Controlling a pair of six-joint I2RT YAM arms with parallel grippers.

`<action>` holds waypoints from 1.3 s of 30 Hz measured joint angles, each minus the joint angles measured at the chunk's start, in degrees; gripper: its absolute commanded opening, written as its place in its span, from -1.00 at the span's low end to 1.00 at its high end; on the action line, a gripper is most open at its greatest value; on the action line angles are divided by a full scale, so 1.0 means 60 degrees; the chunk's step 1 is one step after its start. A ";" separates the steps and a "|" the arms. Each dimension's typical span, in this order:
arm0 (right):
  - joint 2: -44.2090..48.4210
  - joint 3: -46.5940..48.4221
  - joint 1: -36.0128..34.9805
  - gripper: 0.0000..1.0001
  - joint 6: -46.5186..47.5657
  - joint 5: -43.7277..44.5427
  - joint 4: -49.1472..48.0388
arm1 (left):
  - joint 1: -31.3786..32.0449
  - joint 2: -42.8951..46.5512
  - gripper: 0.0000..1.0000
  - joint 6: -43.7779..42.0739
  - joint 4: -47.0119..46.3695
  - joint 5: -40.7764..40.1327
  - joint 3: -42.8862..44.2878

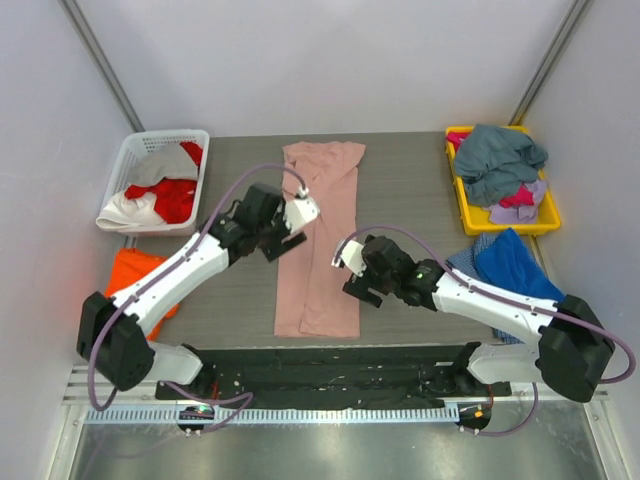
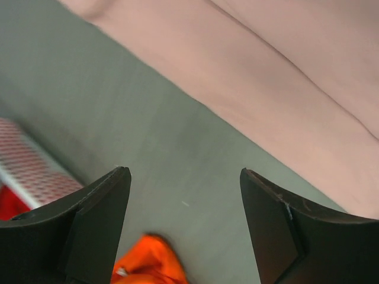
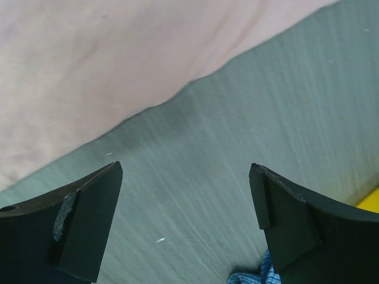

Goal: Fold and stack the t-shirts
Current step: Rotate the tshirt 90 degrees, then grab the bottom of the folded rectangular tshirt with both arms

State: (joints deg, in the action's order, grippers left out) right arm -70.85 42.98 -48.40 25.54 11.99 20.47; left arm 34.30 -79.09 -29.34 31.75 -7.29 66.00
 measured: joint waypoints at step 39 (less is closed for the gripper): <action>-0.0506 -0.0984 -0.2761 0.67 -0.0616 -0.0004 -0.0087 | 0.0761 0.1395 0.42 0.0696 0.1745 0.4765 -0.3952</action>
State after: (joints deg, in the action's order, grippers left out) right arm -73.89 37.08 -64.97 21.85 11.97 19.94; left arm 38.87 -70.72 -25.17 42.22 21.30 42.28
